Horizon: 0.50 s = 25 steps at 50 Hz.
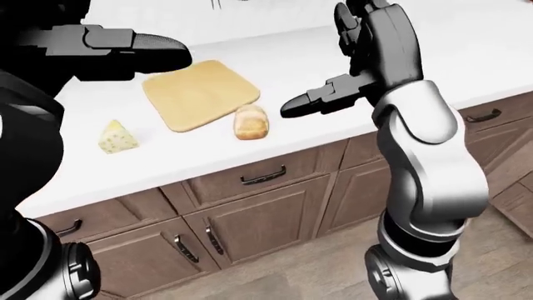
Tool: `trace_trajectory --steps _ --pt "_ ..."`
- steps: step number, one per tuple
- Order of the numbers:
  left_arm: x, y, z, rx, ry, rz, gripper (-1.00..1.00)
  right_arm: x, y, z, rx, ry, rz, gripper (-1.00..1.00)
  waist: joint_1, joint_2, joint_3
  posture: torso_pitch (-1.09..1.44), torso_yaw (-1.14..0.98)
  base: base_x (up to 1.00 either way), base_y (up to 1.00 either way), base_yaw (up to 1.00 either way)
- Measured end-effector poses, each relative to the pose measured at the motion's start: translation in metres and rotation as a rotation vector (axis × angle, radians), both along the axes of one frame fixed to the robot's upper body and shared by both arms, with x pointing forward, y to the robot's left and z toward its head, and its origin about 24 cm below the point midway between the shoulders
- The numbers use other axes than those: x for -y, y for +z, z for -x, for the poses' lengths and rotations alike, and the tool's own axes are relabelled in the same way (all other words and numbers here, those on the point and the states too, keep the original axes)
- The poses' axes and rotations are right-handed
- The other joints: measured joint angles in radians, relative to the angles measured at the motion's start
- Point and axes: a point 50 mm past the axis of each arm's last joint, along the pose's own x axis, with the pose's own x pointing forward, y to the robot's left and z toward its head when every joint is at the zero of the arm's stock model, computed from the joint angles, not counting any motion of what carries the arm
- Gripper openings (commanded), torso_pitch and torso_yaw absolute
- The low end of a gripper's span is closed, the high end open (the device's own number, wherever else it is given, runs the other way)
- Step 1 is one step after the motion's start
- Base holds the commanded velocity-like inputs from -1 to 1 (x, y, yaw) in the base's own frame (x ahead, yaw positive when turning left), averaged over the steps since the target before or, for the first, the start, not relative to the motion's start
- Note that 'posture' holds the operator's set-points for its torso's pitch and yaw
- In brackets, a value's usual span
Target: Place the bread and cheese on the cutting board.
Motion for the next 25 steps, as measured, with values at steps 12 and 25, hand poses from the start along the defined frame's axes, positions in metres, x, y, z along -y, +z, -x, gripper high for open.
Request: trace_trajectory --steps 12,25 --pt "-0.0065 0.0036 0.0019 0.015 0.035 0.018 1.00 -0.0036 0.0011 0.0020 0.023 0.006 0.002 1.00 -0.005 0.005 -0.025 0.00 0.00 0.00 0.00 0.00" --pt "-0.0062 0.0049 0.0039 0.025 0.036 0.017 1.00 -0.0057 -0.0002 0.0024 0.019 0.032 -0.004 1.00 0.025 0.017 -0.040 0.00 0.00 0.00 0.00 0.16"
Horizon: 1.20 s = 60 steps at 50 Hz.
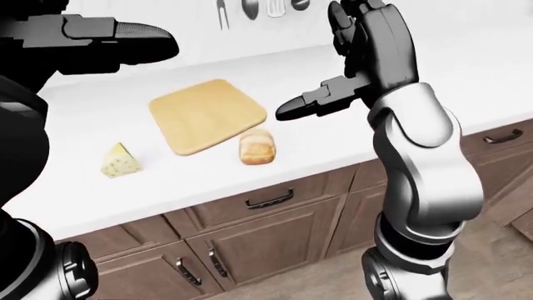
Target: Place the bread and cheese on the cutting board.
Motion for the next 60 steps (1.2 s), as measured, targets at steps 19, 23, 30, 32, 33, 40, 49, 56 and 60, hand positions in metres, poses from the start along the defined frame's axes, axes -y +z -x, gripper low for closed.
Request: trace_trajectory --steps 19,23,30,32,33,40,49,56,60 --pt "0.004 -0.001 0.000 0.002 -0.021 -0.010 1.00 0.003 -0.001 0.000 0.002 -0.016 0.005 1.00 -0.012 0.026 0.014 0.00 0.00 0.00 0.00 0.38" --pt "0.000 -0.003 -0.003 -0.016 -0.008 -0.002 1.00 0.000 -0.003 -0.001 -0.008 -0.006 0.006 1.00 -0.002 0.053 0.007 0.00 0.00 0.00 0.00 0.46" --pt "0.001 -0.003 -0.003 -0.010 0.000 -0.001 1.00 -0.002 -0.002 0.000 -0.004 0.007 0.011 1.00 -0.004 -0.008 0.001 0.00 0.00 0.00 0.00 0.45" --pt "0.000 -0.003 -0.003 -0.009 0.000 0.000 1.00 -0.002 0.000 0.001 0.009 0.005 0.009 1.00 -0.005 -0.033 0.005 0.00 0.00 0.00 0.00 0.45" --pt "0.000 -0.003 -0.003 -0.009 0.001 0.001 1.00 -0.002 0.000 0.001 0.011 0.006 0.009 1.00 -0.005 -0.048 0.007 0.00 0.00 0.00 0.00 0.45" --pt "0.007 -0.006 -0.005 -0.036 -0.033 -0.023 1.00 0.006 -0.005 -0.004 -0.025 -0.042 0.002 1.00 -0.006 -0.061 0.005 0.00 0.00 0.00 0.00 0.39" --pt "0.002 -0.002 -0.001 -0.008 -0.010 -0.005 1.00 0.003 -0.002 -0.003 0.001 -0.056 0.018 1.00 -0.039 0.009 0.035 0.00 0.00 0.00 0.00 0.00" --pt "0.003 -0.005 -0.004 -0.027 -0.010 -0.010 1.00 0.003 -0.003 -0.005 -0.016 -0.050 0.020 1.00 -0.028 -0.012 0.008 0.00 0.00 0.00 0.22 0.00" --pt "0.010 -0.003 -0.001 -0.009 -0.046 -0.029 1.00 0.011 -0.003 -0.005 -0.013 -0.092 0.001 1.00 -0.023 -0.025 -0.012 0.00 0.00 0.00 0.32 0.00"
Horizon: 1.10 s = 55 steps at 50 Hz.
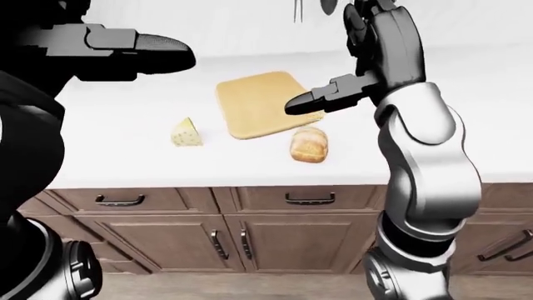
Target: Place the bread and cheese on the cutting board.
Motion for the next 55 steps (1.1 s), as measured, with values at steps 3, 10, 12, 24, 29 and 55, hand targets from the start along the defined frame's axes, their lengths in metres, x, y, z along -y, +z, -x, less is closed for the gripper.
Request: trace_trajectory --steps 3,10,12,24,29,55 --pt "-0.003 0.001 0.001 0.009 0.011 0.011 1.00 -0.002 0.003 0.001 0.016 0.008 0.001 1.00 0.002 0.019 0.005 0.00 0.00 0.00 0.33 0.00" --pt "-0.008 -0.005 -0.005 -0.030 0.047 0.026 1.00 -0.012 -0.005 -0.001 -0.029 0.060 0.017 1.00 0.010 0.062 0.027 0.00 0.00 0.00 0.33 0.00" --pt "-0.007 -0.004 -0.004 -0.028 0.043 0.022 1.00 -0.012 -0.005 -0.001 -0.038 0.065 0.016 1.00 0.003 0.042 0.023 0.00 0.00 0.00 0.34 0.00" --pt "-0.006 -0.004 -0.004 -0.026 0.038 0.018 1.00 -0.007 -0.002 0.001 -0.013 0.046 -0.006 1.00 0.013 -0.014 0.044 0.00 0.00 0.00 0.03 0.00" --pt "-0.002 -0.005 -0.005 -0.037 0.018 0.002 1.00 -0.004 -0.006 -0.003 -0.045 0.036 -0.004 1.00 0.006 0.035 0.036 0.00 0.00 0.15 0.00 0.00" --pt "0.000 -0.006 -0.006 -0.042 0.012 0.000 1.00 -0.001 -0.003 -0.003 -0.039 0.022 -0.031 1.00 -0.001 0.021 0.043 0.00 0.00 0.11 0.00 0.00"
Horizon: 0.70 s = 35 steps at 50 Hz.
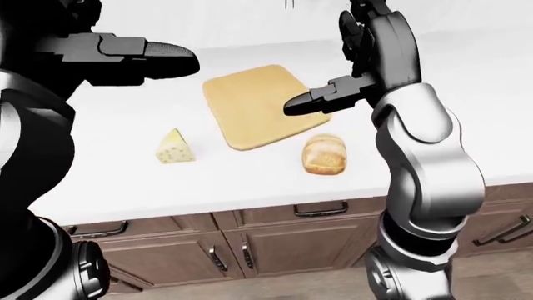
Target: Place the bread and cheese on the cutting board.
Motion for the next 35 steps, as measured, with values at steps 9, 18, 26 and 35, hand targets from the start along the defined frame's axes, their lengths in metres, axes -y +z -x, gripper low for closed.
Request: trace_trajectory --steps 9,18,26,35 --pt "-0.005 0.005 0.004 0.037 0.022 0.016 1.00 -0.004 0.006 0.005 0.044 0.021 0.016 1.00 -0.009 0.002 -0.012 0.00 0.00 0.00 0.00 0.00" --pt "-0.006 0.004 0.004 0.028 0.026 0.016 1.00 -0.007 0.004 0.006 0.026 0.029 0.027 1.00 -0.012 0.002 -0.006 0.00 0.00 0.00 0.00 0.00" --pt "-0.011 0.000 0.000 0.015 0.035 0.025 1.00 -0.004 0.004 0.012 0.024 0.016 0.041 1.00 -0.006 0.001 -0.005 0.00 0.00 0.00 0.00 0.00" --pt "-0.023 0.004 0.002 0.022 0.079 0.042 1.00 0.025 -0.006 0.022 -0.036 -0.077 0.009 1.00 0.004 -0.005 -0.009 0.00 0.00 0.00 0.00 0.00"
